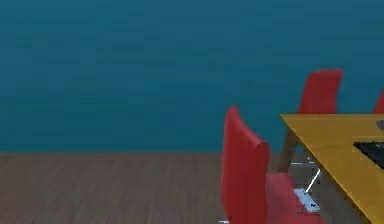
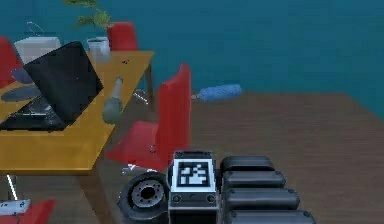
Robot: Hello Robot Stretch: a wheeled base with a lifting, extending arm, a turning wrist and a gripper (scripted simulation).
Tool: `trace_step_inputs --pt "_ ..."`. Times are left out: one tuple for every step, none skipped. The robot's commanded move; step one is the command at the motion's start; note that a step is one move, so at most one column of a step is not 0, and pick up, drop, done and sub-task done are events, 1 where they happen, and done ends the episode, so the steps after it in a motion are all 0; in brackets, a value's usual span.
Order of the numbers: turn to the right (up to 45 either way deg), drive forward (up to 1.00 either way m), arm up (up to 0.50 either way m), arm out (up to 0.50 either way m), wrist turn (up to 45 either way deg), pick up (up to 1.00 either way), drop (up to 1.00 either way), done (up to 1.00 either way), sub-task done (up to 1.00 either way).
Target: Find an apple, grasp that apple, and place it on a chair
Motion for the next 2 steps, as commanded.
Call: trace_step_inputs --pt "-45.0 0.0 0.0 0.0 0.0 0.0 0.0 0.0 0.0" --pt "-3.0 0.0 0.0 0.0 0.0 0.0 0.0 0.0 0.0"
